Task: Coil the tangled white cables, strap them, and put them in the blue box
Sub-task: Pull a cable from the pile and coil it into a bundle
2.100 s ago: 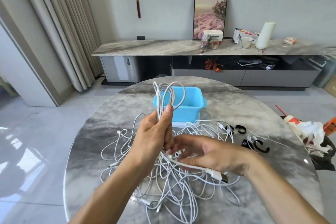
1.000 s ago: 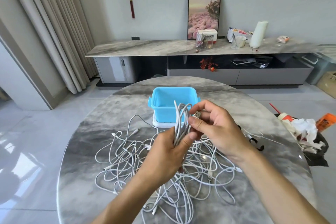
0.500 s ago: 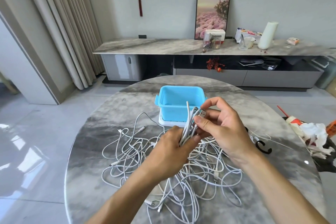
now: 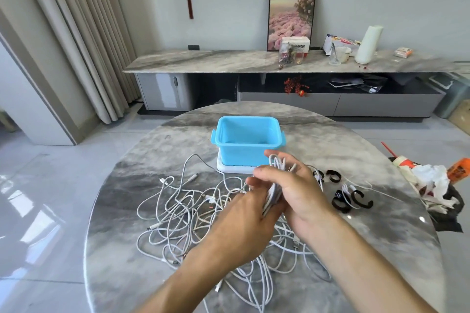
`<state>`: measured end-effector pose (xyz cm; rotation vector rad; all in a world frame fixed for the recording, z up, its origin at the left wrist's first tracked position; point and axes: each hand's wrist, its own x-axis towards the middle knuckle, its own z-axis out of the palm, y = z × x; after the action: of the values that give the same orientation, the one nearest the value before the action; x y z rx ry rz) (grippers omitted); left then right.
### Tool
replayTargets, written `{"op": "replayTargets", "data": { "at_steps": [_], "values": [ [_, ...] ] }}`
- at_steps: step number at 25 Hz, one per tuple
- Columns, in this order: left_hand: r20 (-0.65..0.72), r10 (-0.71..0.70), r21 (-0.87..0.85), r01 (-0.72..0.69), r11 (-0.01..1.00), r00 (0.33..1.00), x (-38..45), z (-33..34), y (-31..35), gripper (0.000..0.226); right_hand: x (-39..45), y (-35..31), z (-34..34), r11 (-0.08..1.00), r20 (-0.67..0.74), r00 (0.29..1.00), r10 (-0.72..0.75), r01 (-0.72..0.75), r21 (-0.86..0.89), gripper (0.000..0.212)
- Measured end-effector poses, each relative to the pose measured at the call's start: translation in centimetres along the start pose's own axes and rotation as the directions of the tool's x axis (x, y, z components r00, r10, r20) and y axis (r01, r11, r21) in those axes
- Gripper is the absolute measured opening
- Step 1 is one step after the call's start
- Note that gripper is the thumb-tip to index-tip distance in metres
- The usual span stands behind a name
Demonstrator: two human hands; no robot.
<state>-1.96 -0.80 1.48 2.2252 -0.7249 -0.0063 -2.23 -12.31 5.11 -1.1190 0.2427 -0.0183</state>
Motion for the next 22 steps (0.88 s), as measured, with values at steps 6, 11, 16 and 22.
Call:
{"op": "replayTargets", "data": {
  "at_steps": [6, 11, 16, 22],
  "values": [
    [0.222, -0.053, -0.552, 0.17, 0.816, 0.974, 0.6, -1.7, 1.0, 0.036, 0.2, -1.1, -0.2, 0.97, 0.045, 0.999, -0.009, -0.002, 0.244, 0.032],
    [0.505, 0.007, -0.809, 0.47, 0.353, 0.863, -0.4, -2.2, 1.7, 0.018, -0.4, -1.4, 0.0, 0.975, 0.279, 0.958, -0.06, -0.005, 0.224, 0.025],
    [0.53, 0.085, -0.841, 0.511, 0.175, 0.843, -1.2, -2.1, 2.2, 0.013, -0.4, -2.0, -0.7, 0.978, 0.403, 0.908, -0.111, 0.027, 0.209, 0.024],
    [0.565, 0.064, -0.821, 0.552, 0.147, 0.823, -0.4, -2.3, 2.6, 0.024, -0.2, -2.5, -0.9, 0.958, 0.42, 0.898, -0.127, 0.001, 0.288, 0.034]
  ]
}}
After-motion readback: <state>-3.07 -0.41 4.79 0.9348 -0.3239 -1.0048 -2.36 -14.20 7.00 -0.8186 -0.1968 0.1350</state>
